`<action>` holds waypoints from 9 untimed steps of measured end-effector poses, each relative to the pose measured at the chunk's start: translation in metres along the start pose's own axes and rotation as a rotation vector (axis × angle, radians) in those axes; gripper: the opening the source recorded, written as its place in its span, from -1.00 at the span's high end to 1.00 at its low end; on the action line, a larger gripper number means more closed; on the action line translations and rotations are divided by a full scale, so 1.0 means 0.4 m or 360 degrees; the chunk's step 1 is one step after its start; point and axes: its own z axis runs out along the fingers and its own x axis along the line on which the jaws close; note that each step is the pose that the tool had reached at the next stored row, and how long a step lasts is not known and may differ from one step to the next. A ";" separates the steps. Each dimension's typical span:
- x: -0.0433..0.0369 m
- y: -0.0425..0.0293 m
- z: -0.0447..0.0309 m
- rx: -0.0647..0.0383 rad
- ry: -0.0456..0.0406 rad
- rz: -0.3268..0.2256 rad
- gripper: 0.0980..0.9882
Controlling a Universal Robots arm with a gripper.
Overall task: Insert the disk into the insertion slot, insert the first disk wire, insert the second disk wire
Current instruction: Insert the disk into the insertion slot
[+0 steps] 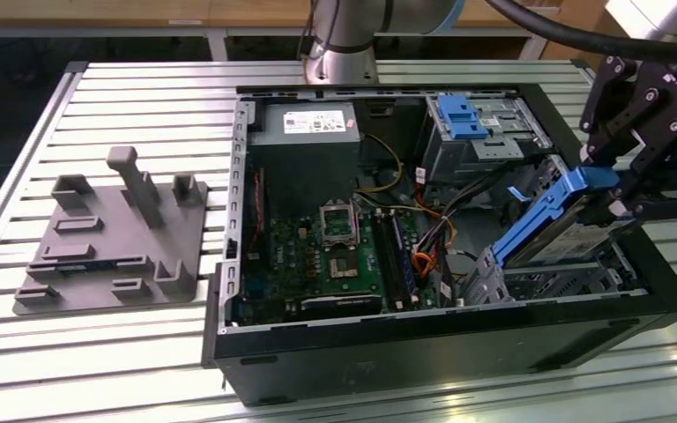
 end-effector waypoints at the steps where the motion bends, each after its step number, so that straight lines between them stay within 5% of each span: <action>1: 0.000 0.000 0.003 0.0000 0.0000 0.0000 0.41; 9: 0.006 -0.001 0.036 0.0000 0.0000 0.0000 0.41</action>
